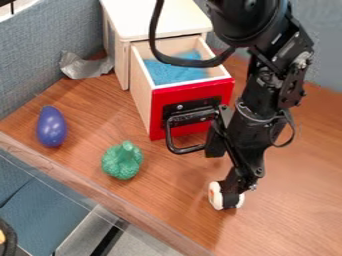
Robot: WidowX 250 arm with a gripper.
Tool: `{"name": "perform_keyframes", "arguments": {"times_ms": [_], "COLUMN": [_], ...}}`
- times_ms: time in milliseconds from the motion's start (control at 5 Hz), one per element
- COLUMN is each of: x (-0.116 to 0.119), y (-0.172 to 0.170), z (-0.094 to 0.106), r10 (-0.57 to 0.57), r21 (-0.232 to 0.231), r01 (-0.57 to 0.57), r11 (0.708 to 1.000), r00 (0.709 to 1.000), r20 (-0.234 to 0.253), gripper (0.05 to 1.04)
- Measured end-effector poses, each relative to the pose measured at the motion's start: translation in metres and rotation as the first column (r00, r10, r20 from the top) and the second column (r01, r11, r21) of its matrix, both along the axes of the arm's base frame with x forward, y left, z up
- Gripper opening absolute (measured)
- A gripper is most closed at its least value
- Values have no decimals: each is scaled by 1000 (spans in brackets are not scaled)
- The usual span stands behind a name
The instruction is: Close the drawer
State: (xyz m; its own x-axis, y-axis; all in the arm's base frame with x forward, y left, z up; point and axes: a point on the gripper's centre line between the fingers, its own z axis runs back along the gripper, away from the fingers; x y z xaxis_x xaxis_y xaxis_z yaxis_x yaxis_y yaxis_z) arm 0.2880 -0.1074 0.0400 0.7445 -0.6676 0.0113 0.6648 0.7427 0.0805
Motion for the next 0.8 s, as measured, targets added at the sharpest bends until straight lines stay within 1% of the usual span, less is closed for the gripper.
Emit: {"name": "perform_keyframes", "arguments": {"times_ms": [400,800], "x": [4,6], "y": [3,9], "z": [-2,-7], "r10": [15,26], "r21": [-3,7], "r01": [-15,-26], "r11": [1000,1000], "r00": [1000,1000], "r20": [11,5], "gripper": [1000,1000]}}
